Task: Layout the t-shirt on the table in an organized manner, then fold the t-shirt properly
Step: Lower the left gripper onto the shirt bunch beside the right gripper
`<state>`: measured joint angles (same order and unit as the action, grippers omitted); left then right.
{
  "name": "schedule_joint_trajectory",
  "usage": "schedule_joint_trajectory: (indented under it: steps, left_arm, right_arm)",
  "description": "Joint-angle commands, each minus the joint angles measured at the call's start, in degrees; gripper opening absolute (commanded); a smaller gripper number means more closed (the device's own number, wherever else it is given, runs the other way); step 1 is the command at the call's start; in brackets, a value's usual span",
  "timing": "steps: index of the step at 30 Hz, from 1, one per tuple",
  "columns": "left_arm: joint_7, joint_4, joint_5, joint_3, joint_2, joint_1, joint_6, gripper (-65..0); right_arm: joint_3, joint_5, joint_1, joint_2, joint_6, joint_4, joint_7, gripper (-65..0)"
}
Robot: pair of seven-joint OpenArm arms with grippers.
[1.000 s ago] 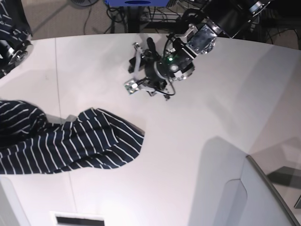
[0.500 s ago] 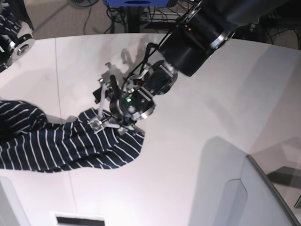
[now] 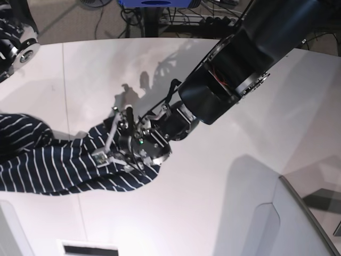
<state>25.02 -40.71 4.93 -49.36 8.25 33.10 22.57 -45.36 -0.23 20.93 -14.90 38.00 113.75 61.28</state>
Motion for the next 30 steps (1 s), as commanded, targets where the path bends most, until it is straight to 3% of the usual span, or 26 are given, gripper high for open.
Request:
schedule_joint_trajectory:
  steps: [1,10,14,20,24,30]
  left_arm:
    - [-2.3,-0.7,0.4,-0.5,0.7,1.9,-0.5,-20.6]
    - [-14.2,11.0,0.5,-2.1,0.7,0.8,-0.7,-20.9]
    - [-19.4,16.0,1.0,-2.0,0.7,1.1,-3.7,-20.9]
    - [-19.3,22.9,14.8,-2.6,0.7,4.7,-2.2,-21.1]
    - [-19.2,27.5,15.6,-2.8,0.7,5.2,-2.0,-21.2]
    - [-13.1,24.4,15.7,-2.5,-2.2,1.6,-1.7,-21.2]
  right_arm:
    - [0.1,0.4,1.2,-1.1,-0.3,0.6,-1.6,-62.7]
    - [0.1,0.4,-0.9,-1.0,-0.3,0.6,-1.5,-62.7]
    - [0.1,0.4,-1.1,0.3,-0.3,0.6,-1.5,-62.7]
    - [0.1,0.4,-1.2,2.0,-0.3,0.6,-1.5,-62.7]
    - [1.0,0.4,-1.7,2.2,-0.3,0.6,-1.5,-62.7]
    - [6.1,0.4,-4.4,3.6,-0.3,0.7,-1.5,-62.7]
